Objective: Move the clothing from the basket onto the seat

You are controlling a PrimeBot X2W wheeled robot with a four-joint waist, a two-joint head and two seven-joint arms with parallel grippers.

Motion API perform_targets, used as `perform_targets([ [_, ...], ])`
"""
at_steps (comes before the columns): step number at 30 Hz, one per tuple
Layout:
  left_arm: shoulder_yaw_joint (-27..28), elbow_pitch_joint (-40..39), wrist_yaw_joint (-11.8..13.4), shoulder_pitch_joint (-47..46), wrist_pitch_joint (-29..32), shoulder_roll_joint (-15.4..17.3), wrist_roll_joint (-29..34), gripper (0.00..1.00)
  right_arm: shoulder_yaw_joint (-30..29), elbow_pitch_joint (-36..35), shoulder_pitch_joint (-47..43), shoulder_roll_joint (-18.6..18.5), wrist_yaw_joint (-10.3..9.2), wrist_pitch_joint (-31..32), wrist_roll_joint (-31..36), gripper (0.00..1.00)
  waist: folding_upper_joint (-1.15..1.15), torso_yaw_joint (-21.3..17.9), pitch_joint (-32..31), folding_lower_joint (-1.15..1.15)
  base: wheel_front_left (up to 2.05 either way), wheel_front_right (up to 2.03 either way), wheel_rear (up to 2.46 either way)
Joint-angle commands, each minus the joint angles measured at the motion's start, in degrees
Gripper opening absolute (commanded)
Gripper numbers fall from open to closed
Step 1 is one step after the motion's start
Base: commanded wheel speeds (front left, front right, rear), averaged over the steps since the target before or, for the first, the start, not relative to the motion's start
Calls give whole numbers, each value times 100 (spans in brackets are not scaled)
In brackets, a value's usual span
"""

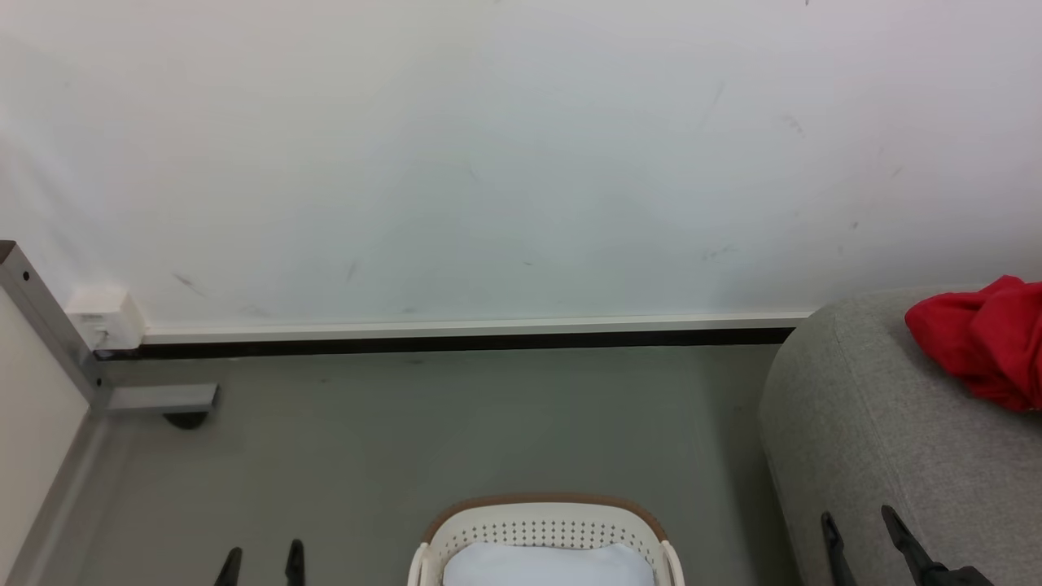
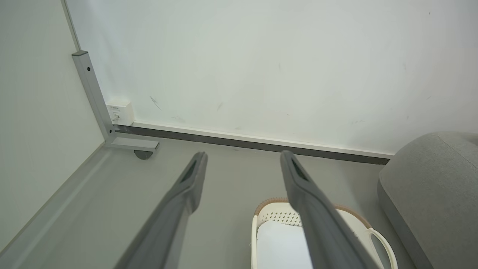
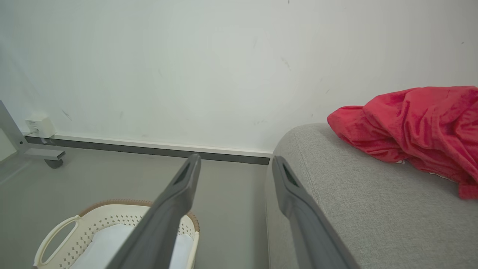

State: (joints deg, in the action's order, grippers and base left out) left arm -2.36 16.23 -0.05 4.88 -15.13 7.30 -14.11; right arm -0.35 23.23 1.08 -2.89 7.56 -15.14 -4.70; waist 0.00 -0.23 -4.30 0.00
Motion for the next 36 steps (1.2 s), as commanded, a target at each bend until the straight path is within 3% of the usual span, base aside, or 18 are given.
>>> perform_targets([
  [1, 49, 21, -37, -44, -2, -28, 111, 100, 13, 20, 46, -2, -15, 0, -36, 100, 0, 3, 1, 0, 0, 0, 0],
  [12, 287, 106, -224, -71, -2, -188, 370, 100, 53, 34, 31, -1, -15, 0, -85, 100, 0, -14, 3, 0, 0, 0, 0],
  [13, 268, 96, -220, -27, 1, -184, 327, 0, 49, 35, 4, 1, 0, 0, -60, 0, 0, -12, 2, 0, 0, 0, 0],
  [16, 232, 252, -219, 45, 9, -228, 334, 0, 46, 171, -60, 20, 1, 4, -60, 0, 0, -12, 4, 0, 0, 0, 0],
  [36, 417, 136, -354, -275, 575, -280, -1758, 0, -135, -115, 111, 10, -1, 567, -2299, 0, 0, -7, 75, 0, 0, 0, 0],
])
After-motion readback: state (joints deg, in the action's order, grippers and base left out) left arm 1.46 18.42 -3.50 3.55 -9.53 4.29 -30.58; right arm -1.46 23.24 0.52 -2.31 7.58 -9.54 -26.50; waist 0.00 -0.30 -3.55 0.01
